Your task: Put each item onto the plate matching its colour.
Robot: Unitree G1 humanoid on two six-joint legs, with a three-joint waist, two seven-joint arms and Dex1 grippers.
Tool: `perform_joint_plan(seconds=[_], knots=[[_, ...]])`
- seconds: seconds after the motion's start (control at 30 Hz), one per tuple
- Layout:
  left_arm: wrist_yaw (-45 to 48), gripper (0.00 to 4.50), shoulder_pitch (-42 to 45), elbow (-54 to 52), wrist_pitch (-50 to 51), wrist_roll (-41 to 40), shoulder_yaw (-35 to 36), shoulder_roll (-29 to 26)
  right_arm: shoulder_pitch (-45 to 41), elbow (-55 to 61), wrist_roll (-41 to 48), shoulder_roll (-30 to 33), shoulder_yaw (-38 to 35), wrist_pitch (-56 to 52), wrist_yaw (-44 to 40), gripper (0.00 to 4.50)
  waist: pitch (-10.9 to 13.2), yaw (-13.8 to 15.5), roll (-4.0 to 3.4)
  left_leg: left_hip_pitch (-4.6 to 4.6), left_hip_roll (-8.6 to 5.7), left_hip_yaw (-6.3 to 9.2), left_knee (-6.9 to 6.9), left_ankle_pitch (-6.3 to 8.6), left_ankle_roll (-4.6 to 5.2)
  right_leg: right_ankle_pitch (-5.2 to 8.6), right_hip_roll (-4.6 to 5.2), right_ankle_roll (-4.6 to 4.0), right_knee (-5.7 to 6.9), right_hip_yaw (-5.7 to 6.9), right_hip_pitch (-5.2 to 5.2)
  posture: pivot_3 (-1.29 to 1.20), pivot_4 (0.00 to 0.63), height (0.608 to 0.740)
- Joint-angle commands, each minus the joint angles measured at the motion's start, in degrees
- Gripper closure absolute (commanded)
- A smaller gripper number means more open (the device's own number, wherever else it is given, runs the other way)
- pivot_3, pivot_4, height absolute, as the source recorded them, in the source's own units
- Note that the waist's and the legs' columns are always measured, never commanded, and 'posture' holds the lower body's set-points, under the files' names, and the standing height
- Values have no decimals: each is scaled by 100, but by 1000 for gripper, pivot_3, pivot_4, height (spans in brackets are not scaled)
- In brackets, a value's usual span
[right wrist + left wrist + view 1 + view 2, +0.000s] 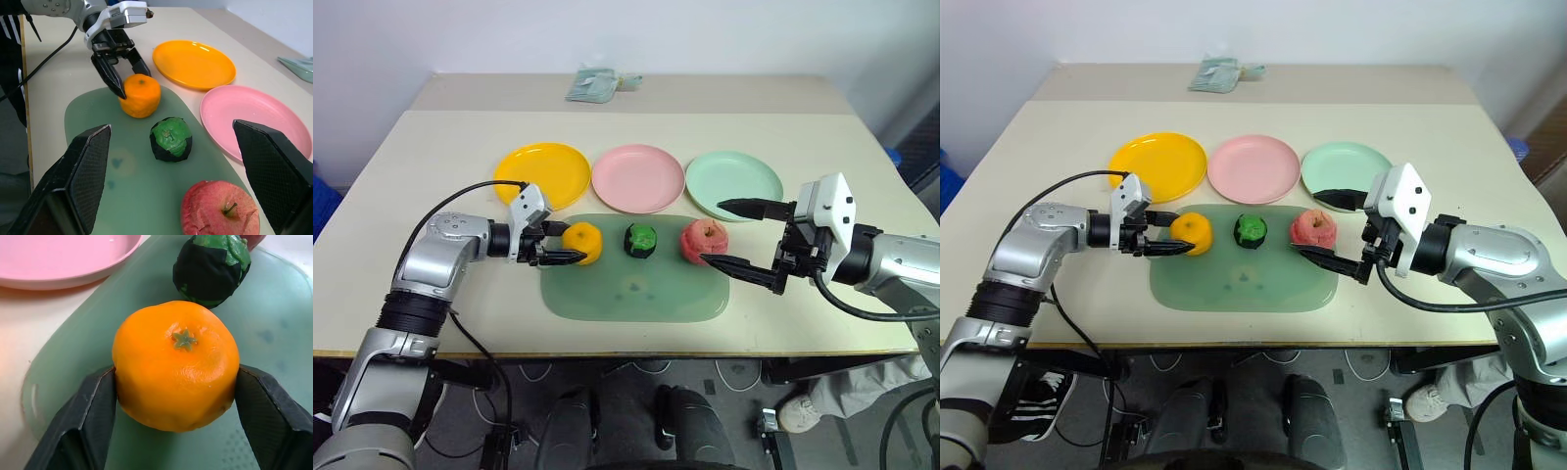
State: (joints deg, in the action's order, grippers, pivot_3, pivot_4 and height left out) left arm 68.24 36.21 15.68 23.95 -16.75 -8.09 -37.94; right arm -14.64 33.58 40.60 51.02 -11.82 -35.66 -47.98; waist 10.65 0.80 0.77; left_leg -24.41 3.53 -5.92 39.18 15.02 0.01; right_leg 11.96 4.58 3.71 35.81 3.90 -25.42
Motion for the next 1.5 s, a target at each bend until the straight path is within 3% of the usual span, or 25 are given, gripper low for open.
perform_joint_plan(seconds=[0.03, 0.2, 0.53, 0.83, 0.87, 0.97, 1.17, 1.27, 1.4, 1.5], knots=[[-133, 1178, 193, 31, -71, -143, 367, 67, -78, 75, -18, -32, -112, 122, 44, 416, 0, -5, 0, 0, 0, -1, 0, 0, 0, 0, 0, 0, 0, 0, 0, 0, 150, 740], [-718, 1178, 576, 363, -223, -75, 793, 171, -146, 52, -9, -62, -72, 136, 59, 416, 0, -4, 1, 0, 0, 0, 0, 0, 0, -2, -2, 3, 2, 0, 0, 0, 150, 740], [-3027, 1178, 1398, 1964, -1096, 647, 1286, 620, -1011, -726, -749, -607, 559, 143, 785, 416, -1, -15, 3, 2, -2, -3, 0, 0, 1, -13, -2, 24, 6, 1, 0, 0, 150, 740], [-3633, 1178, 1539, 2683, -1597, 784, 1373, 762, -1228, -822, -1214, -1009, 893, 266, 947, 416, 0, -5, 5, -1, -3, -5, 2, -1, 1, -14, 0, 25, 14, 2, -4, 0, 150, 740], [-3650, 847, 1543, 2714, -1647, 832, 1340, 744, -1215, -803, -1211, -1004, 886, 265, 927, 416, 0, -9, 5, -1, -3, -5, 2, 0, 1, -14, 0, 25, 14, 1, -4, 0, 150, 740], [-3567, 42, 1526, 2688, -1688, 825, 1330, 733, -1163, -755, -1216, -981, 862, 266, 867, 416, 1, -12, 5, 0, -3, -5, 2, 0, 1, -14, 0, 25, 15, 2, -4, 0, 150, 740], [-2931, 42, 1492, 2317, -1333, 350, 1499, 782, -1140, -680, -1157, -1015, 802, 239, 814, 416, 0, -8, 5, 0, -2, -5, 2, -1, 1, -14, -1, 25, 17, 2, -4, 0, 150, 740], [-1870, 42, 1357, 1520, -796, -357, 1572, 775, -1048, -579, -998, -962, 741, 180, 658, 416, 1, -6, 5, -2, -2, -5, 2, -1, 0, -14, -1, 25, 16, 2, -5, 0, 150, 740], [-965, 42, 990, 821, -701, -240, 1110, 445, -1070, -635, -1067, -947, 801, 133, 678, 416, -1, -36, 2, 2, -3, -5, 2, -1, 0, -14, 0, 25, 17, 1, -3, 0, 150, 740], [-310, 42, 711, 252, -317, -698, 1120, 320, -1157, -599, -1059, -1044, 935, 48, 736, 416, -1, -66, 2, 8, 1, -6, 1, -1, 0, -13, -4, 23, 24, 1, -4, 0, 150, 740]])
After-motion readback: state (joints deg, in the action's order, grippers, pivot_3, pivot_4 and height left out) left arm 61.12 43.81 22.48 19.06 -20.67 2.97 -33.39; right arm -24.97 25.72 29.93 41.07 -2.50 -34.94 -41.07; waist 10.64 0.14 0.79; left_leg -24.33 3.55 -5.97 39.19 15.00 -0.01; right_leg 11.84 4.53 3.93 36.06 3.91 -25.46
